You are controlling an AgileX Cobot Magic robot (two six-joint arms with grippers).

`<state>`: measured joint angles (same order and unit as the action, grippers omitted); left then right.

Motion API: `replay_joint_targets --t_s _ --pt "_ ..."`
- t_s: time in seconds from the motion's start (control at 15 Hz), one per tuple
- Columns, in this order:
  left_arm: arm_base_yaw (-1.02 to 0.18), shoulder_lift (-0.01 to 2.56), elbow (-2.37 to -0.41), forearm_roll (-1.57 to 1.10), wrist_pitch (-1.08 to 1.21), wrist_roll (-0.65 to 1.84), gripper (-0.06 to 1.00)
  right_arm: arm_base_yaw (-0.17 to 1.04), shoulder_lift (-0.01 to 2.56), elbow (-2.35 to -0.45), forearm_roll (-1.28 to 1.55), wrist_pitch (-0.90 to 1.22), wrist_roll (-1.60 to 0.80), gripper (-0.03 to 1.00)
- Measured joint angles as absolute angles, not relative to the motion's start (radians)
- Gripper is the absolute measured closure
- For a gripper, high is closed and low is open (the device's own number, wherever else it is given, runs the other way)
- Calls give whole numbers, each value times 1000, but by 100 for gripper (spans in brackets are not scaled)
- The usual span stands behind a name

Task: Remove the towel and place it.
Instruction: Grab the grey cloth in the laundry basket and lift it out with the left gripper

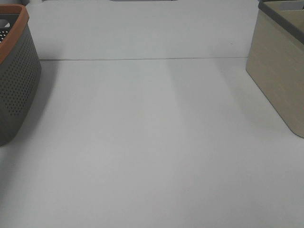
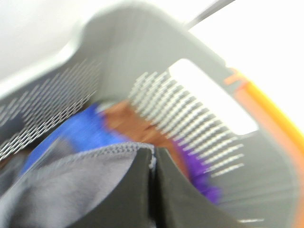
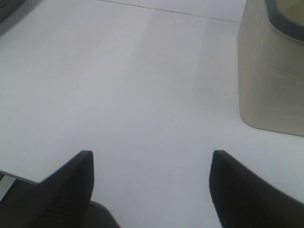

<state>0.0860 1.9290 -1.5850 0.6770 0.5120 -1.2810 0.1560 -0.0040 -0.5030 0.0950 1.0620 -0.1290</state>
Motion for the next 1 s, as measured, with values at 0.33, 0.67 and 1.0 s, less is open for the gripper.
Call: replay_joint_targets --t_s 0.33,0.67,1.0 --pt "86 1763 -1585 678 211 -1144 94 156 -4 -503 95 1062 -128 28" --pt "86 1616 -1596 678 -126 -1110 94 156 -4 -503 95 1061 -117 28" --pt "42 1598 -1794 677 -171 -1110 94 156 -4 -503 95 1061 -115 28"
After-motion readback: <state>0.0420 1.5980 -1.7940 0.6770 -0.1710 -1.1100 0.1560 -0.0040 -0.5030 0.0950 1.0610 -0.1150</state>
